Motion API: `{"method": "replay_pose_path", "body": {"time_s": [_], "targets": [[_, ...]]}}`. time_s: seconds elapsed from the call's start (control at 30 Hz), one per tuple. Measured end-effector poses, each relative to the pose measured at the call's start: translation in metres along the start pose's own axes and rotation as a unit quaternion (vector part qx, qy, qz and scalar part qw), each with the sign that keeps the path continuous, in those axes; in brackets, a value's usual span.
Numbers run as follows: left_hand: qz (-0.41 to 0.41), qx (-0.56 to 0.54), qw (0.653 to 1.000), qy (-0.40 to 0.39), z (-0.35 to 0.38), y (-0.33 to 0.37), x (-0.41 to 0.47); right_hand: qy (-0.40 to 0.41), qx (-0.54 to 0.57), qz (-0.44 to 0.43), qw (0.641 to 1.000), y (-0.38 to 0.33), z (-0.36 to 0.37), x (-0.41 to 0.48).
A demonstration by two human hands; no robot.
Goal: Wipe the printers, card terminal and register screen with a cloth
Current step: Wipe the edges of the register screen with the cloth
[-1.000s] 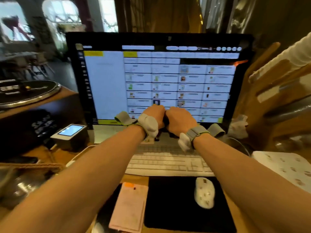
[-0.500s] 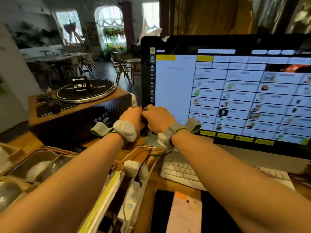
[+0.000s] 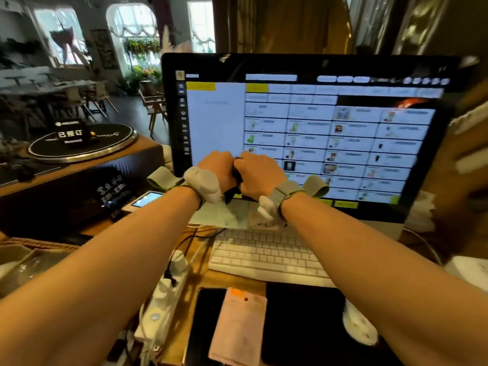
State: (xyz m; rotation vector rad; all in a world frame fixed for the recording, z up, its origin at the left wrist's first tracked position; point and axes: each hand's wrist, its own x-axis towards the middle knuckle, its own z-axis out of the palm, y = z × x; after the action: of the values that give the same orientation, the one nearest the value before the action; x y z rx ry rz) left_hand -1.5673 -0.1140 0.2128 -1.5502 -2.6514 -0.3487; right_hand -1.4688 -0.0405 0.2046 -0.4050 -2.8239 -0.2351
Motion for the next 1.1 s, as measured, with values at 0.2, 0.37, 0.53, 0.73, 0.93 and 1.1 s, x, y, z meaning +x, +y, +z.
{"method": "replay_pose_path", "body": {"time_s": [0.2, 0.37, 0.53, 0.73, 0.93, 1.1], "targets": [[0.06, -0.021, 0.998, 0.009, 0.031, 0.091, 0.005, -0.001, 0.002, 0.083, 0.997, 0.069, 0.004, -0.07], [0.071, 0.0, 0.994, -0.082, 0.077, 0.12, -0.014, -0.094, 0.012, 0.109, 0.99, 0.078, 0.033, -0.111], [0.056, -0.069, 0.995, -0.045, 0.083, 0.126, -0.013, -0.033, 0.026, 0.119, 0.992, 0.092, 0.04, -0.12], [0.054, -0.017, 0.995, -0.086, 0.109, 0.147, -0.02, -0.095, 0.018, 0.117, 0.988, 0.094, 0.051, -0.139], [0.063, -0.056, 0.992, -0.098, 0.114, 0.18, -0.012, -0.08, 0.019, 0.163, 0.983, 0.12, 0.048, -0.162], [0.091, -0.108, 0.989, -0.036, 0.117, 0.216, -0.011, 0.0, 0.002, 0.207, 0.978, 0.151, 0.043, -0.19]]}}
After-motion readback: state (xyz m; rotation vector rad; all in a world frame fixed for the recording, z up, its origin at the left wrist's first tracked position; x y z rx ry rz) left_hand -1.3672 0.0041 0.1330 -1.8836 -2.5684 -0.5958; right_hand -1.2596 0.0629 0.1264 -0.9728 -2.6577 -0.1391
